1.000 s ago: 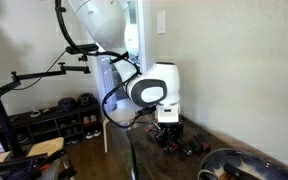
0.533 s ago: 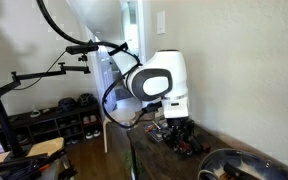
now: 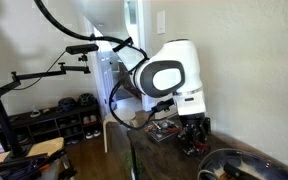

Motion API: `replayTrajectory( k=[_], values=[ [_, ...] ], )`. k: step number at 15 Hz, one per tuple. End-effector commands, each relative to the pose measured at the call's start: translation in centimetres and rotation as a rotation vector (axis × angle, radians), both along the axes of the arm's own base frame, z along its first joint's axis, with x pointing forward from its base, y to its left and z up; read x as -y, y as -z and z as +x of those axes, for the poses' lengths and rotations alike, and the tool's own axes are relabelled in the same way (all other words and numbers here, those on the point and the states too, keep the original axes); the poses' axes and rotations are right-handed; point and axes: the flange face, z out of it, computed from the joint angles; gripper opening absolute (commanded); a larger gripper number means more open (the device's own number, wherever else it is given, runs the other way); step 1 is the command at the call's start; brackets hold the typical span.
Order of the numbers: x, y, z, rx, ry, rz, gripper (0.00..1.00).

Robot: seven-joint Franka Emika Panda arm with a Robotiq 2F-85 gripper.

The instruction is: Place the maroon object on the tray on the right

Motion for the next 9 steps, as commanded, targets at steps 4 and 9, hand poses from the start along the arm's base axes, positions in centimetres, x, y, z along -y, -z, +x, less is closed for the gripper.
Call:
replayTrajectory(
  k=[4,9],
  values=[
    [3.2,-0.5,3.0,0.008,0.014,-0.046,0.17],
    [5.0,1.9,5.3,-0.005,0.009,-0.065,0.17]
  ],
)
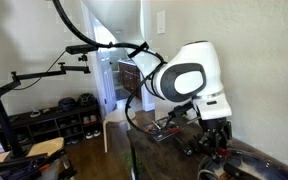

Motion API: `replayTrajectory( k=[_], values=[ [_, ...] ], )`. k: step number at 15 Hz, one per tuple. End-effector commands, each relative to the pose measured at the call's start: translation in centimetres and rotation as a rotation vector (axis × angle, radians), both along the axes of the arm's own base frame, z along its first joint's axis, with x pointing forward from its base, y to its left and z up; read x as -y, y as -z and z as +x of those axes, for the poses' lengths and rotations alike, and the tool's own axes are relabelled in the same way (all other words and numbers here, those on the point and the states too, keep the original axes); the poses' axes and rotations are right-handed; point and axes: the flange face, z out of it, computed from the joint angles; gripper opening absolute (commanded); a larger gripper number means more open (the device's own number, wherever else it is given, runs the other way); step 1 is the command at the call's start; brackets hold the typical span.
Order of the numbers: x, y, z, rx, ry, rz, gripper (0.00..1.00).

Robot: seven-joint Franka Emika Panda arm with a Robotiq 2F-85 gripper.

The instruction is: Place the maroon object on the tray on the right

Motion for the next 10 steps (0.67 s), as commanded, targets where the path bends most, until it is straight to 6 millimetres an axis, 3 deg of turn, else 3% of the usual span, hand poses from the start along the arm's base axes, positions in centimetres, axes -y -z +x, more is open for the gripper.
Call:
replayTrajectory(
  k=[1,7,8,9,10],
  values=[
    [1.5,1.7,1.9,-0.029,-0.009,-0.017,0.17],
    [2.8,4.5,3.6,-0.047,-0.031,-0.036,0.17],
    [2.8,4.4,3.8,-0.042,-0.032,-0.034,0.31],
    [2.7,4.4,3.9,-0.039,-0.033,-0.037,0.64],
    [2.6,4.2,3.8,-0.037,-0.035,-0.037,0.68]
  ],
)
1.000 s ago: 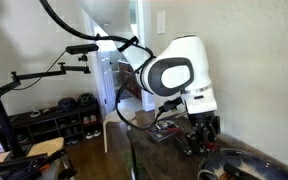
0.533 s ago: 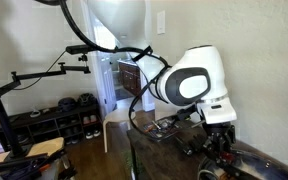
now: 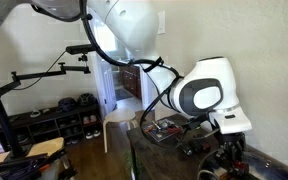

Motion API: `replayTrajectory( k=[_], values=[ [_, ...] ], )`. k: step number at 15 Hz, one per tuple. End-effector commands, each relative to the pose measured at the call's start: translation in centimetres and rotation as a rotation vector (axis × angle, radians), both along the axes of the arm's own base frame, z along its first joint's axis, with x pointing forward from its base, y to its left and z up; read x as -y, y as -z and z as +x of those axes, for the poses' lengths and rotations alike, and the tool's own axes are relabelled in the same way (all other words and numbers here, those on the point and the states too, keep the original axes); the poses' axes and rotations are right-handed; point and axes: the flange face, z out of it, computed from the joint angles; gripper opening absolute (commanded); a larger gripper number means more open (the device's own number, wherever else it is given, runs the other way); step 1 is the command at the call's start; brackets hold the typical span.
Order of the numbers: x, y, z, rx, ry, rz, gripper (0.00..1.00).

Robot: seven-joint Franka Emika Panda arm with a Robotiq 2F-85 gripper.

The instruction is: Place the maroon object on the tray on the right

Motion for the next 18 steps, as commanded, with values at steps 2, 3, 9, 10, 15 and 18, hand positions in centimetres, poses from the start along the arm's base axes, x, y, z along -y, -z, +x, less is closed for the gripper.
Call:
replayTrajectory(
  k=[2,3,9,10,15,18],
  values=[
    [-0.4,0.0,-0.1,-0.015,-0.009,0.016,0.79],
    [-0.5,-0.1,-0.4,-0.013,-0.01,0.016,0.87],
    [-3.1,-2.0,-2.4,-0.022,-0.063,0.055,1.0],
    [-3.7,-2.6,-2.9,-0.024,-0.079,0.064,1.0],
    [-6.0,-6.9,-5.8,-0.025,-0.155,0.093,1.0],
    [-7.4,-9.1,-7.3,-0.023,-0.194,0.113,1.0]
  ],
)
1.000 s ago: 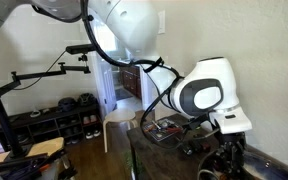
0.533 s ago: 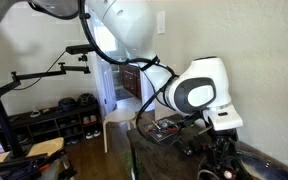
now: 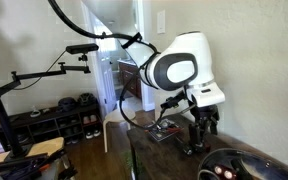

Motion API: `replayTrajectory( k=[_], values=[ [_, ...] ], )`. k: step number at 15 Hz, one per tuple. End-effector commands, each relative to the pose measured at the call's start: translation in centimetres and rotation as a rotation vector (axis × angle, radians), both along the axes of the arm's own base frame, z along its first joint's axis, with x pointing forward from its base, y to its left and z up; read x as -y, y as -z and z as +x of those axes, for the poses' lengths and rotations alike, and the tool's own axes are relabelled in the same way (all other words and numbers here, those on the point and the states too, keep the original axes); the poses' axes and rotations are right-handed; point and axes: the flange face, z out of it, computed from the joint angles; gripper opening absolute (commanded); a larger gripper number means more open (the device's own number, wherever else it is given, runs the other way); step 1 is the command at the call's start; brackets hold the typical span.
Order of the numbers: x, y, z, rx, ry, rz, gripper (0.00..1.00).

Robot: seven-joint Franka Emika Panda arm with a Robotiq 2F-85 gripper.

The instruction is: Place the maroon object on the tray on the right

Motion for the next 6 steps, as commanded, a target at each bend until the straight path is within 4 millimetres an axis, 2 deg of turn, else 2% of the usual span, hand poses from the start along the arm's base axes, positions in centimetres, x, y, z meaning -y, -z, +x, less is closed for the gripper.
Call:
replayTrajectory(
  k=[1,2,3,6],
  values=[
    [-2.2,-3.4,-3.6,-0.022,-0.052,0.037,1.0],
    [-2.7,-3.9,-4.1,-0.024,-0.071,0.048,1.0],
    [-1.4,-2.2,-1.7,-0.007,-0.036,0.026,1.0],
    [-2.3,-3.3,-2.7,-0.008,-0.056,0.042,1.0]
  ],
)
